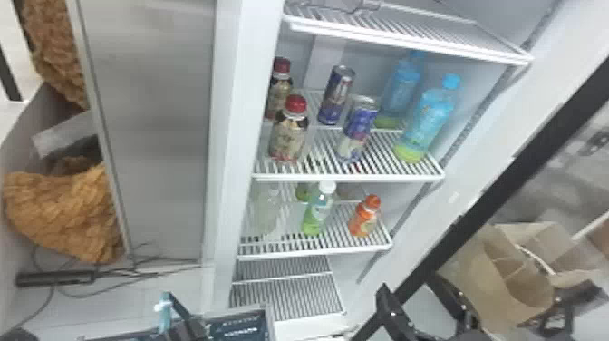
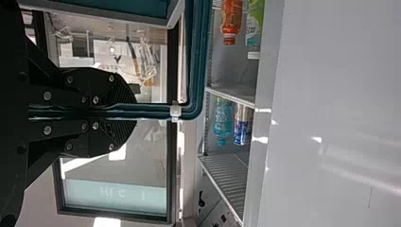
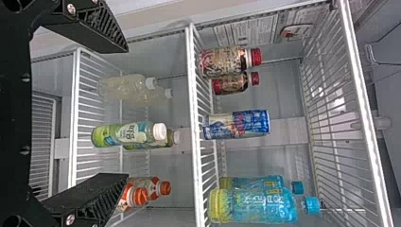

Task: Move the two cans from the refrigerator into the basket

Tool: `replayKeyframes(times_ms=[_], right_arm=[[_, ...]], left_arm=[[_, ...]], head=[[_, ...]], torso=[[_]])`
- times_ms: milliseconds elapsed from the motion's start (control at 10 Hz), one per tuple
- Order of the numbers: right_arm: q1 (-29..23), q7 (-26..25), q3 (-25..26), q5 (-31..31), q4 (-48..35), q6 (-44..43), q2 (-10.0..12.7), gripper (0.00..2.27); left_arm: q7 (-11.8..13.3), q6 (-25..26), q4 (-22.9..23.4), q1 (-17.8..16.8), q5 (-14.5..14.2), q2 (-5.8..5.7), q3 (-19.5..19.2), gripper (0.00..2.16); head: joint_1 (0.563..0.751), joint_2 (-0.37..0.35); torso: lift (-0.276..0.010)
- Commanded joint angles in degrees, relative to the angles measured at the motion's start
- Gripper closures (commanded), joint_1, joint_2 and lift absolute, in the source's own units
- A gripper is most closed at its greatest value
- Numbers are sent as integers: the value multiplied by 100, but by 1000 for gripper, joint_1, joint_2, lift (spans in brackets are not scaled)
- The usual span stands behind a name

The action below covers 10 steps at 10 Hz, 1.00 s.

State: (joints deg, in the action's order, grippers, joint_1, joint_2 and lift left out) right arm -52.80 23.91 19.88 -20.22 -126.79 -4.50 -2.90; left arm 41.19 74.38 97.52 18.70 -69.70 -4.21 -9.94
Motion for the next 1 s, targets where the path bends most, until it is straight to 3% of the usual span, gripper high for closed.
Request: replayKeyframes(times_ms=[0,600,900], right_arm=[[21,0,0,0,2,0,0,101],[49,0,0,-23,-12,0,-27,101],[359,-18,0,45,86,0,-27,94]], left_arm=[[-5,0,0,-14,0,-1,11,1191],[-32,0,0,-84,0,-9,68,1191],[-32,0,0,-98,0,-9,80,1191]], head=[[695,-350],[695,-350],[695,-350]], torso=[[-31],[-31],[-31]])
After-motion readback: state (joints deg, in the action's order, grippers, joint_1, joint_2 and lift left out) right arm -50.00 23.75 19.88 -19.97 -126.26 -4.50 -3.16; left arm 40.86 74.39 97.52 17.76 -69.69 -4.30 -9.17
